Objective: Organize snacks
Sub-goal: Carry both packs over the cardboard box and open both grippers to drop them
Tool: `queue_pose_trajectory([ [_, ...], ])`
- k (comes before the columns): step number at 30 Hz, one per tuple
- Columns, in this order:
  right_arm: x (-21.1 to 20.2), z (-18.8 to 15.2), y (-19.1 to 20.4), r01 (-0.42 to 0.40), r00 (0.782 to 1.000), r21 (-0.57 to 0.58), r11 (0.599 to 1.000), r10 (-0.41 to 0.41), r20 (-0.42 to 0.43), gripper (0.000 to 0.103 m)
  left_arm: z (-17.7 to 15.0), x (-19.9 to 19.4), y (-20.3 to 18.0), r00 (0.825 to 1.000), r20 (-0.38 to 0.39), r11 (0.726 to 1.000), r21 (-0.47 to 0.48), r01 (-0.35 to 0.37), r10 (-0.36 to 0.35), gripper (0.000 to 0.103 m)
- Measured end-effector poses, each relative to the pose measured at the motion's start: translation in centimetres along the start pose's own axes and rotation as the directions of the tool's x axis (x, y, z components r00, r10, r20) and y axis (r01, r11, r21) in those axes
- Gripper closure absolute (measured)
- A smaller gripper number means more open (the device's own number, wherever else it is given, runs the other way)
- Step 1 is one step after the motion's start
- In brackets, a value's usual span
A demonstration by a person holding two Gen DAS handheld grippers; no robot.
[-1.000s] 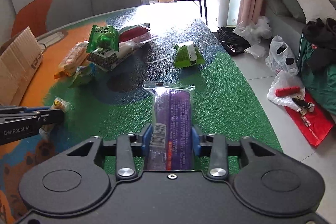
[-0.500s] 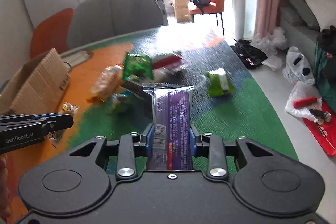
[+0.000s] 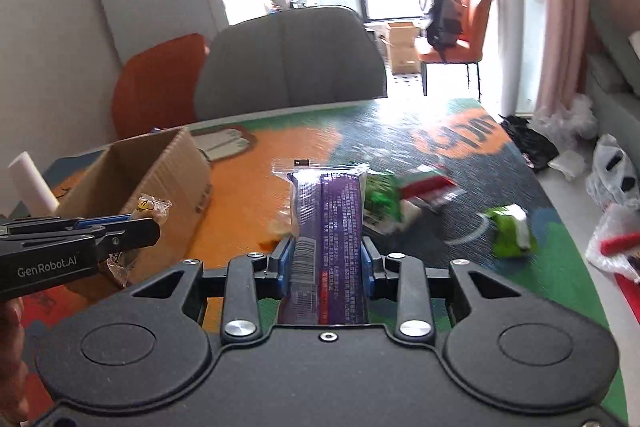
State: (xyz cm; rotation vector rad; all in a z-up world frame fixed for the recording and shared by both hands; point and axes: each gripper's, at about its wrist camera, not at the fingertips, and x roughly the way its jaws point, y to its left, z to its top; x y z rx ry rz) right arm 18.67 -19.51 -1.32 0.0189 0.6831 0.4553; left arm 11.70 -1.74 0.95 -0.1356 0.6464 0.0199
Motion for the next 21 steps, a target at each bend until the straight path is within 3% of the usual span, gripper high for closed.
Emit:
queue_pose_trajectory([
  [21, 2.1, 3.3, 8.9, -0.113, 0.993, -0.082, 0.99, 0.116, 0.036, 0.071, 1.4, -3.1, 8.0, 0.993, 0.065, 0.991, -0.094, -0.096, 0.102, 0.086],
])
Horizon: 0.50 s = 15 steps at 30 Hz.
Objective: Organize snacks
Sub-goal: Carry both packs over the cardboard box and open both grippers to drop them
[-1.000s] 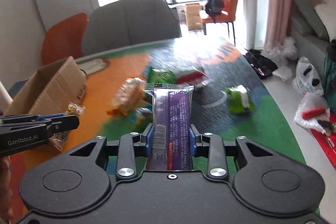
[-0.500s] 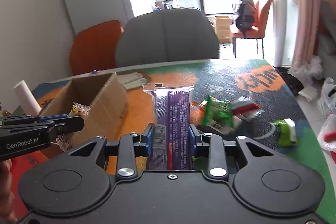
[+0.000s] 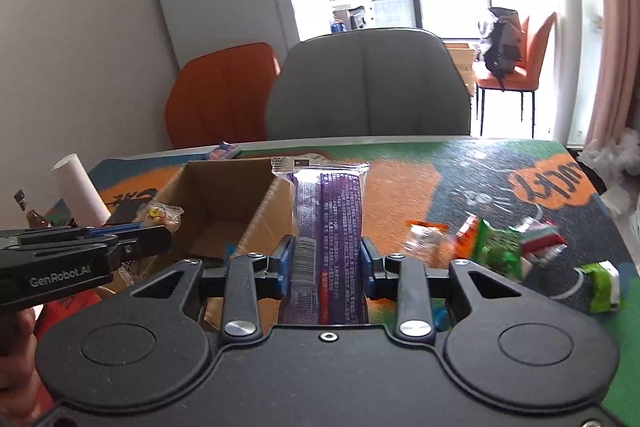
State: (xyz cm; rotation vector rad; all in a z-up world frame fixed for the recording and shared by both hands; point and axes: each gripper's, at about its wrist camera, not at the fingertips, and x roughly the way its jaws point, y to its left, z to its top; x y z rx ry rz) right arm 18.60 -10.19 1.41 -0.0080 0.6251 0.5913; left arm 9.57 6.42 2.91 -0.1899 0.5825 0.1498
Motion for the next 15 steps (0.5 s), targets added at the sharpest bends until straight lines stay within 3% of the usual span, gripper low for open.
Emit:
queue_pose_trajectory([
  [15, 3.3, 2.3, 4.1, -0.048, 0.999, -0.012, 0.999, 0.048, -0.012, 0.071, 1.9, 1.8, 4.8, 1.0, -0.008, 0.998, -0.055, -0.028, 0.027, 0.086],
])
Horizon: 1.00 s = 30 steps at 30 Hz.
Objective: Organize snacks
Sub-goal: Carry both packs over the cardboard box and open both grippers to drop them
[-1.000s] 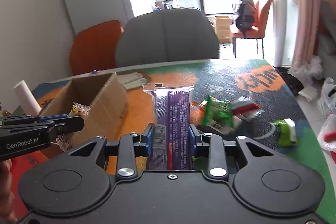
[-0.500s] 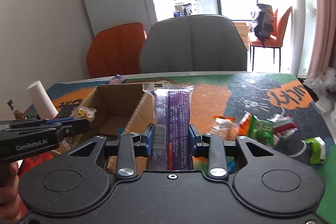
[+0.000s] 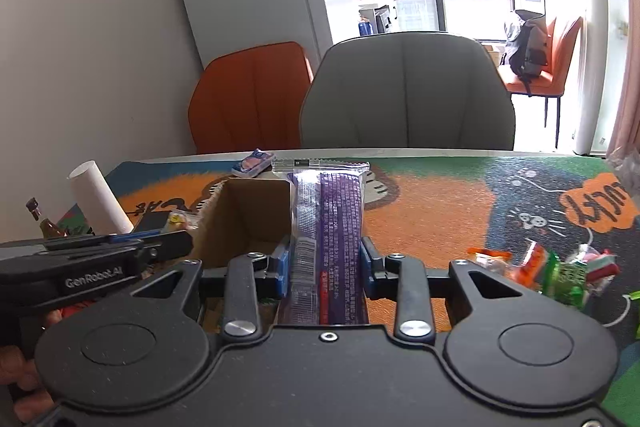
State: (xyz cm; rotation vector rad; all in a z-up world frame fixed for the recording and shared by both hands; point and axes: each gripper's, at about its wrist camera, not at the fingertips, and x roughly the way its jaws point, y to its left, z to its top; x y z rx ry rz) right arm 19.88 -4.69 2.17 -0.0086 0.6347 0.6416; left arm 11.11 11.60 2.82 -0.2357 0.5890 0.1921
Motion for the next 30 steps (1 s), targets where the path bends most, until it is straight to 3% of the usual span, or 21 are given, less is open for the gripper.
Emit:
queue_pose_trajectory([
  [11, 2.2, 0.3, 0.9, 0.003, 1.0, 0.005, 1.0, -0.003, -0.027, 0.071, 0.0, 1.6, 0.9, 0.999, 0.004, 0.999, -0.023, -0.032, 0.032, 0.078],
  [17, 3.0, 0.4, 1.2, -0.013, 0.999, 0.035, 0.999, 0.014, -0.029, 0.07, -0.8, 0.5, 2.1, 0.999, 0.004, 0.998, -0.061, -0.034, 0.034, 0.062],
  [20, 3.0, 0.5, 1.8, -0.015, 1.0, 0.026, 1.0, 0.015, -0.027, 0.055, -1.2, -0.1, 2.6, 0.999, 0.004, 0.996, -0.076, -0.039, 0.039, 0.051],
  [25, 2.2, 0.2, 1.8, -0.006, 1.0, 0.026, 1.0, 0.007, -0.022, 0.052, -1.9, -0.9, 2.8, 0.999, -0.004, 0.996, -0.086, -0.036, 0.036, 0.033],
  [30, 1.2, -0.4, 1.0, 0.012, 1.0, 0.03, 0.999, -0.011, -0.021, 0.042, -2.3, -1.3, 2.3, 0.999, -0.013, 0.995, -0.094, -0.034, 0.033, 0.024],
])
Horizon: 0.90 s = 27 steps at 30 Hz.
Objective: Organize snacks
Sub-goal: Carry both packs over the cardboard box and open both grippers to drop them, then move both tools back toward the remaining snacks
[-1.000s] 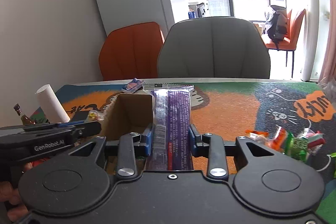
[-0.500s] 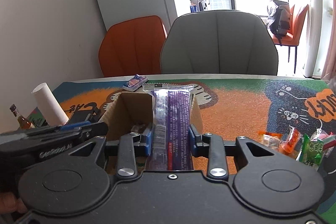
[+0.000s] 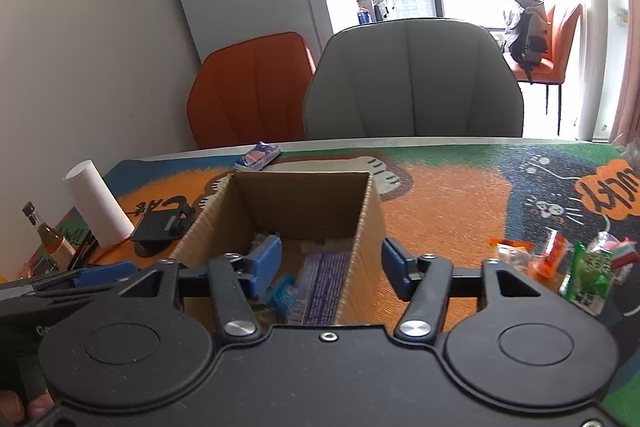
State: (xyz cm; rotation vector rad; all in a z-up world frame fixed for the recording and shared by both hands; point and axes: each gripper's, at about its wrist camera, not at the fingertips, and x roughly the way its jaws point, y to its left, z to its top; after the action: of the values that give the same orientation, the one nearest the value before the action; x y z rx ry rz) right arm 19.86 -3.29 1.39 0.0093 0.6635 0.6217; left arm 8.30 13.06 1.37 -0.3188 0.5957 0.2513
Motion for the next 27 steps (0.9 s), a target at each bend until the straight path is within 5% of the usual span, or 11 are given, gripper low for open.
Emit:
queue_pose_trajectory([
  [14, -4.1, -1.7, -5.2, 0.079, 0.996, 0.039, 0.996, -0.08, 0.035, 0.0, -1.1, -0.2, -3.5, 0.999, -0.011, 0.998, 0.041, 0.043, -0.042, 0.0],
  [27, -6.6, -4.8, -10.8, 0.112, 0.994, 0.107, 0.988, -0.109, -0.029, 0.0, -2.5, 0.1, -7.7, 0.99, -0.087, 0.987, 0.106, 0.122, -0.113, 0.0],
])
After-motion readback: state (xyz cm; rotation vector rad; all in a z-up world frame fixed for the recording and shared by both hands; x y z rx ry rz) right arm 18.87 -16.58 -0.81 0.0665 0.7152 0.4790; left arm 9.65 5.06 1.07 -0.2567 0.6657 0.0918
